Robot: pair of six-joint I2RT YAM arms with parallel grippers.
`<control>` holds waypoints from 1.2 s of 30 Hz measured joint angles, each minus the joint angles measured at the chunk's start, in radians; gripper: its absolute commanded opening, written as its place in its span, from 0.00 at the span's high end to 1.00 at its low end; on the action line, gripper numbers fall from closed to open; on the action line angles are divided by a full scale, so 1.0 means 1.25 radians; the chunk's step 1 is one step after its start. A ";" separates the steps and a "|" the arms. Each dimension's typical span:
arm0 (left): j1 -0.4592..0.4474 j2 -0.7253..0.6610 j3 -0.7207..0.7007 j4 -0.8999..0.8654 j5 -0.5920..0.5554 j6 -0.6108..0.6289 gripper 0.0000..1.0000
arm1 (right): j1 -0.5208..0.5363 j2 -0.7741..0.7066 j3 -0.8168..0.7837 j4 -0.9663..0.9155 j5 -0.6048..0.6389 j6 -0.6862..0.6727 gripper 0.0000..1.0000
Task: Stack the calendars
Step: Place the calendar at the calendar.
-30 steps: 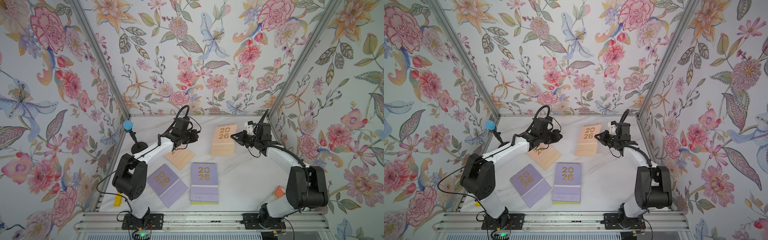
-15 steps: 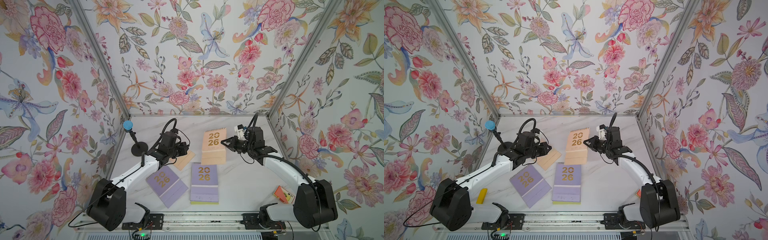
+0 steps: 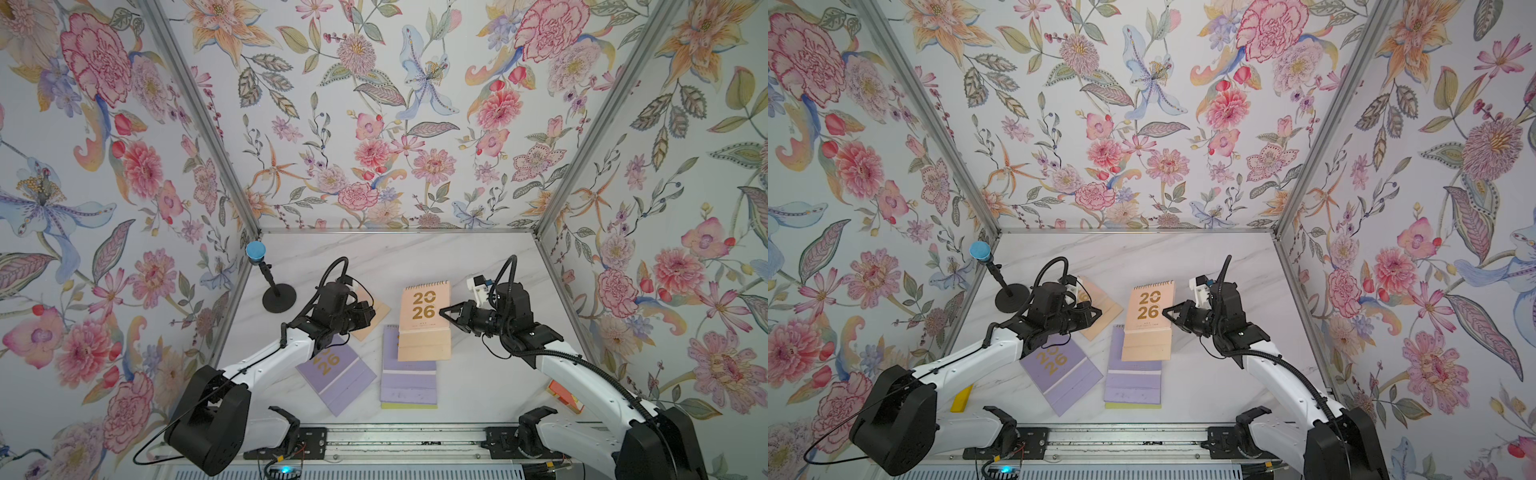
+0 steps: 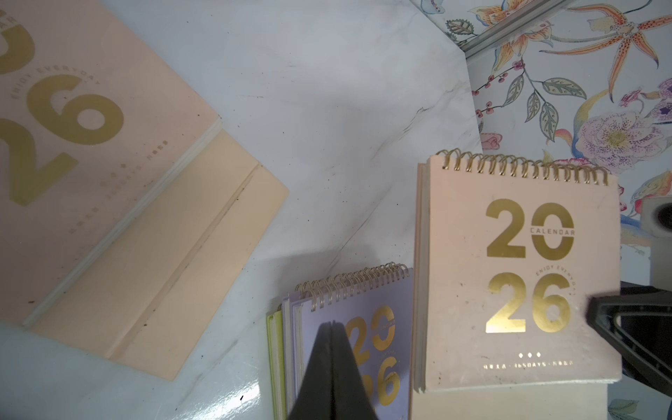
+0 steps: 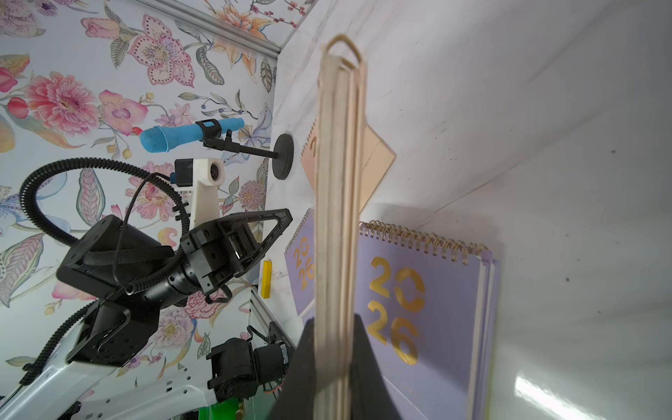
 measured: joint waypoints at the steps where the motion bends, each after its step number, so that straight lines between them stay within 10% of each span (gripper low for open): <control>1: -0.003 0.000 -0.004 0.007 0.002 -0.003 1.00 | 0.008 -0.009 -0.010 0.003 0.002 0.006 0.98; 36: -0.066 0.026 -0.190 0.185 0.036 -0.067 1.00 | 0.216 -0.042 -0.245 0.278 0.088 0.150 0.97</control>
